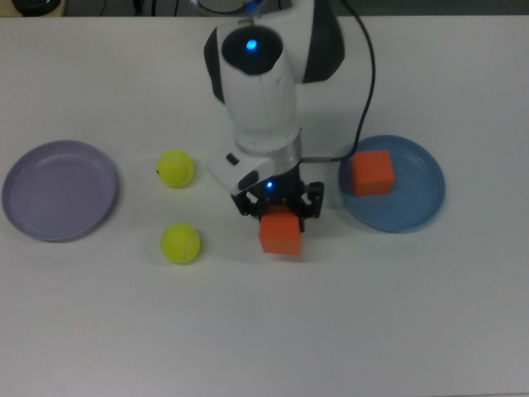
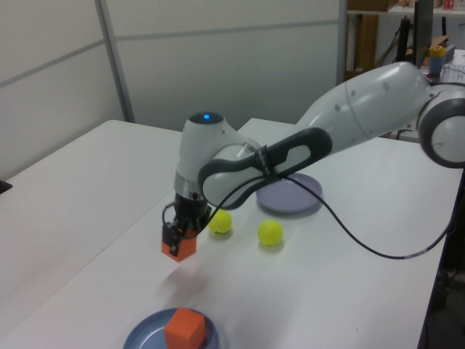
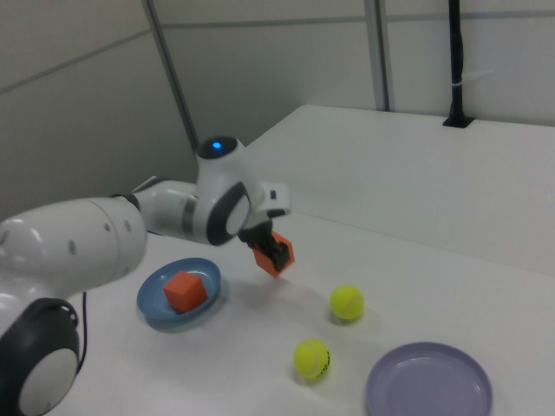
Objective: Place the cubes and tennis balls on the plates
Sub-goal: 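Lift the second cube and carry it over the blue plate, then set the cube on top of the first cube and release, then move the open gripper over a yellow tennis ball and lower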
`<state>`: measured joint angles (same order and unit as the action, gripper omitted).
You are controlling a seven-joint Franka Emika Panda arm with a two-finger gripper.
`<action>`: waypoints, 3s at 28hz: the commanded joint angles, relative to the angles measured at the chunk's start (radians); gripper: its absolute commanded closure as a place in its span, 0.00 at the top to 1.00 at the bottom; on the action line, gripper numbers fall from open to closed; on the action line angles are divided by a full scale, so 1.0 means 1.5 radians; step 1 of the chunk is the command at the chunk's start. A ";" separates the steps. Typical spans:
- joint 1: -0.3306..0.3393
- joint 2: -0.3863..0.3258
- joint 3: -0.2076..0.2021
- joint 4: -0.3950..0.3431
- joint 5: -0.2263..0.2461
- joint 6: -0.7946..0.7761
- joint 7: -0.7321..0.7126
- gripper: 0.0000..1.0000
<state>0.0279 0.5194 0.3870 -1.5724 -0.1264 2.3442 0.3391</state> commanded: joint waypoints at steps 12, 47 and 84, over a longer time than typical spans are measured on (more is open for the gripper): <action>0.153 -0.113 -0.003 -0.060 -0.002 -0.110 0.024 0.00; 0.184 -0.121 -0.008 -0.100 -0.040 -0.165 0.063 1.00; -0.100 -0.297 -0.071 -0.133 0.118 -0.311 -0.083 1.00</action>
<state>-0.1077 0.0882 0.2941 -1.7037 0.0313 1.8055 0.2228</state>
